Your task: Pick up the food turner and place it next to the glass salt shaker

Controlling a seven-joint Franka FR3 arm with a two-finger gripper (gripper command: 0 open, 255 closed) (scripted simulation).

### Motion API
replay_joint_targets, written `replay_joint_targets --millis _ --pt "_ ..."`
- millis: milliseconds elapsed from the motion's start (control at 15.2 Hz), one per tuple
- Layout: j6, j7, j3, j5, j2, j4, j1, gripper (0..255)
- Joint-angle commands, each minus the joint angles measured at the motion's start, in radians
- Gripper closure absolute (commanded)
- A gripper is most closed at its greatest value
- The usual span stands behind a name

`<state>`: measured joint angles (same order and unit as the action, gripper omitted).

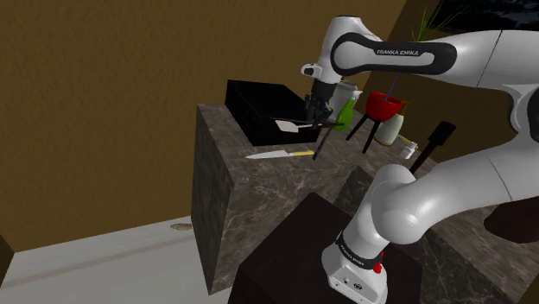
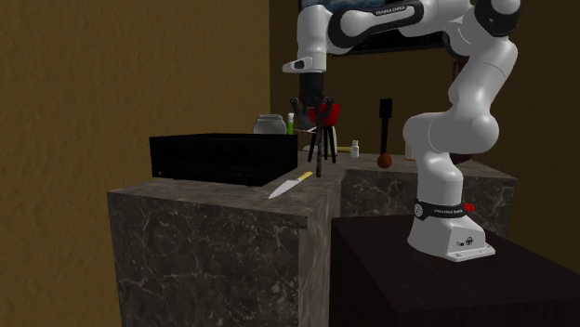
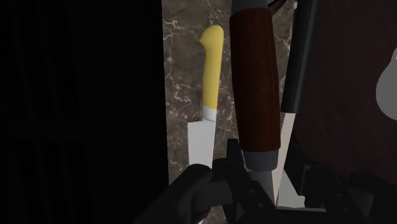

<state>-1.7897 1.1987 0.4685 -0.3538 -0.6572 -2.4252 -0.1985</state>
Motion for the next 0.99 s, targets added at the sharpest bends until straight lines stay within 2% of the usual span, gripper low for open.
replay_joint_targets --millis 0,528,924 --pt "0.000 0.050 0.040 -0.028 -0.009 0.003 0.023 255" --pt "0.000 0.246 0.204 -0.117 -0.001 0.066 0.089 255" --pt "-0.016 0.401 0.348 -0.156 0.052 0.158 0.099 255"
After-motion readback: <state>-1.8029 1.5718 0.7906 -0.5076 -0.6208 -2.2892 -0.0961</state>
